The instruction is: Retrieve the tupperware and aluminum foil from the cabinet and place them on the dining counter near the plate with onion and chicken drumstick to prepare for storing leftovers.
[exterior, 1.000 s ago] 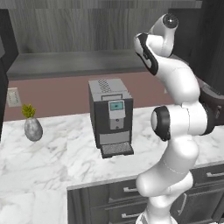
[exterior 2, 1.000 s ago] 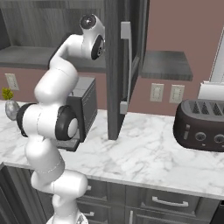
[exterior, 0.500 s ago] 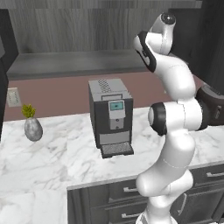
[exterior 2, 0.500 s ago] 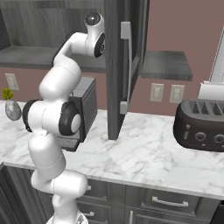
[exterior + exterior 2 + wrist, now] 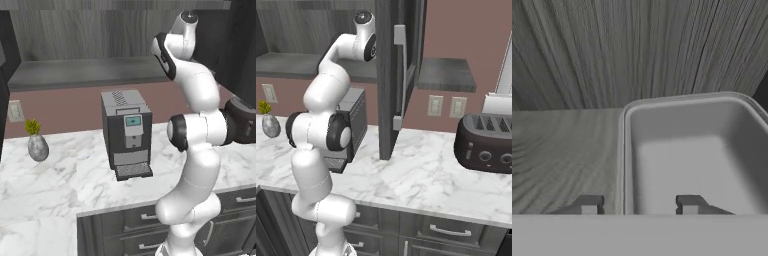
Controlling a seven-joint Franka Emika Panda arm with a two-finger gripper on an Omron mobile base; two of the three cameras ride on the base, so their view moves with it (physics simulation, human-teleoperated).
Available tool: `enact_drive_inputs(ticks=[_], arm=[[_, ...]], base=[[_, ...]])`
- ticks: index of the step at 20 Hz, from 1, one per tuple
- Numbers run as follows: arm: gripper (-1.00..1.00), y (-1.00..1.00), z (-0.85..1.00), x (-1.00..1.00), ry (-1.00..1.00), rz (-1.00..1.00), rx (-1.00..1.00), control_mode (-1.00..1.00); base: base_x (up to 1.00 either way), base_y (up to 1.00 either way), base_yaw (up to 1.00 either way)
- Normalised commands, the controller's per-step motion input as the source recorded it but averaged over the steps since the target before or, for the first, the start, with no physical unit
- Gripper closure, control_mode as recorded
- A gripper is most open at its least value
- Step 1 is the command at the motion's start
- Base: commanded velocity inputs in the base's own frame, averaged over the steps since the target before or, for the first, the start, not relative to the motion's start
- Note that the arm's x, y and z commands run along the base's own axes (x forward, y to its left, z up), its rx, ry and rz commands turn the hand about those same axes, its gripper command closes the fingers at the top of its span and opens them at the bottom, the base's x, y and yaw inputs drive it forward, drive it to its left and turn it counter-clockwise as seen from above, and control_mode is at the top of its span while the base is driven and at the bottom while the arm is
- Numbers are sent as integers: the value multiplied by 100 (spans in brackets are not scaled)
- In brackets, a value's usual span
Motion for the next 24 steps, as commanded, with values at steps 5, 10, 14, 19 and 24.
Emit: enact_drive_inputs(ticks=[5,10,14,19,24], arm=[[100,0,-47,17,0,0,-1,-100],[100,0,-46,-1,-9,0,-1,-100],[100,0,-27,-45,-20,0,0,-100],[100,0,-1,-84,-6,0,0,-100],[100,30,6,-100,13,0,0,-100]], base=[[0,0,0],[0,0,0],[0,0,0],[0,0,0],[0,0,0]])
